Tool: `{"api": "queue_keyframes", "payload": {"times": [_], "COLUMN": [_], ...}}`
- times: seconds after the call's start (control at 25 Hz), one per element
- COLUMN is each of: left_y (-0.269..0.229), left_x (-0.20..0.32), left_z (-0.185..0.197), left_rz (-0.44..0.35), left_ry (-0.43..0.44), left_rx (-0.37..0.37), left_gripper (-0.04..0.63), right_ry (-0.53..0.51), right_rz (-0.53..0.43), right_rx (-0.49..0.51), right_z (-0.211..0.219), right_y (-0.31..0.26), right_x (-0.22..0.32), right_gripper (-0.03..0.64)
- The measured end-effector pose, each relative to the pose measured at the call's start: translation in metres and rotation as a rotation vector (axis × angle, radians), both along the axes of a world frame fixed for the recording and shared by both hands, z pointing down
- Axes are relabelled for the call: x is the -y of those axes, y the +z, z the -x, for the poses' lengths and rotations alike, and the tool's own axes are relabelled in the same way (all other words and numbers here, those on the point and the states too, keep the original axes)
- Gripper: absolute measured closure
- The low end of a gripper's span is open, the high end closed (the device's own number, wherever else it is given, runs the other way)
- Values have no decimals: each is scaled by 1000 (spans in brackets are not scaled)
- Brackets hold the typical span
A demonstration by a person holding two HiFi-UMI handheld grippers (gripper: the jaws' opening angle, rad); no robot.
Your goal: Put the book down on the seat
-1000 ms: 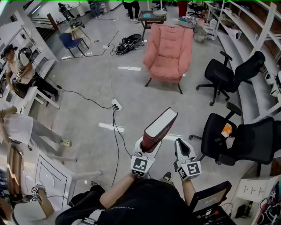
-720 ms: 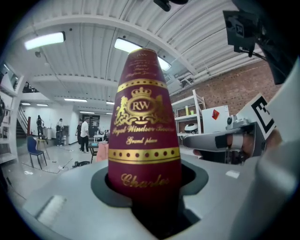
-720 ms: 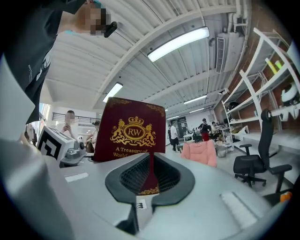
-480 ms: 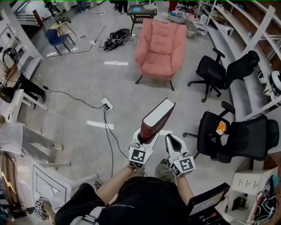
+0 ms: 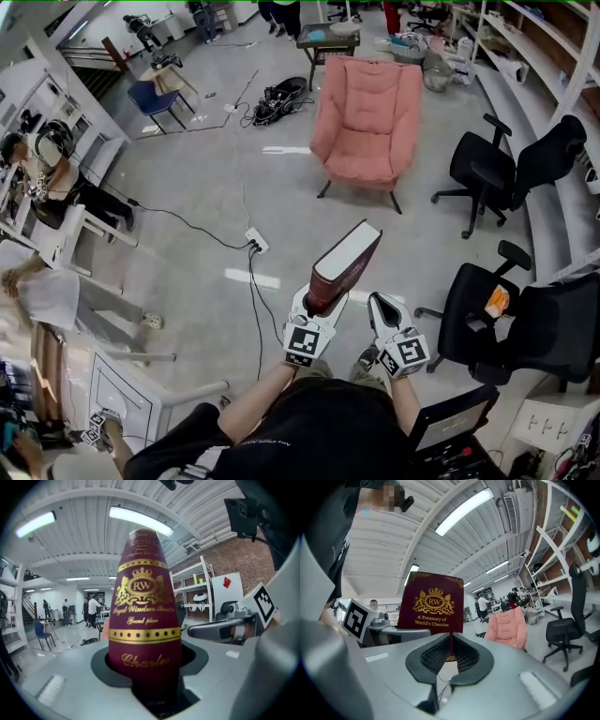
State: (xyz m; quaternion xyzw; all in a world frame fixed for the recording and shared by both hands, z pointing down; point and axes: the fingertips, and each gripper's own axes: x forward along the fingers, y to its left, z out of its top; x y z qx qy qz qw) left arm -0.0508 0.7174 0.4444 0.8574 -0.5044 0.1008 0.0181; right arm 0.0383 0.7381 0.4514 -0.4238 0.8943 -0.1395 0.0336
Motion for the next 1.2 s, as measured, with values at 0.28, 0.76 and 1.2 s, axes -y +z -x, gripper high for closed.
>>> {"api": "queue_keyframes", "payload": {"times": [0.28,0.76,1.2], "left_y": [11,33,37], "left_x": [39,180,308], "left_z": [-9,54,42], "left_rz": [33,71,89], "left_ry": [-55,-11,23], "left_rx": [12,-47,-18], "left_gripper": [359,360,360], "right_ry": [-35,-24,-9], "right_rz": [11,24,36], "right_rx": [-7,-84,-66], "right_z": [-23,47,42], "right_y": [4,7,12], "right_x": [54,176,290], "right_gripper": [594,594,592]}}
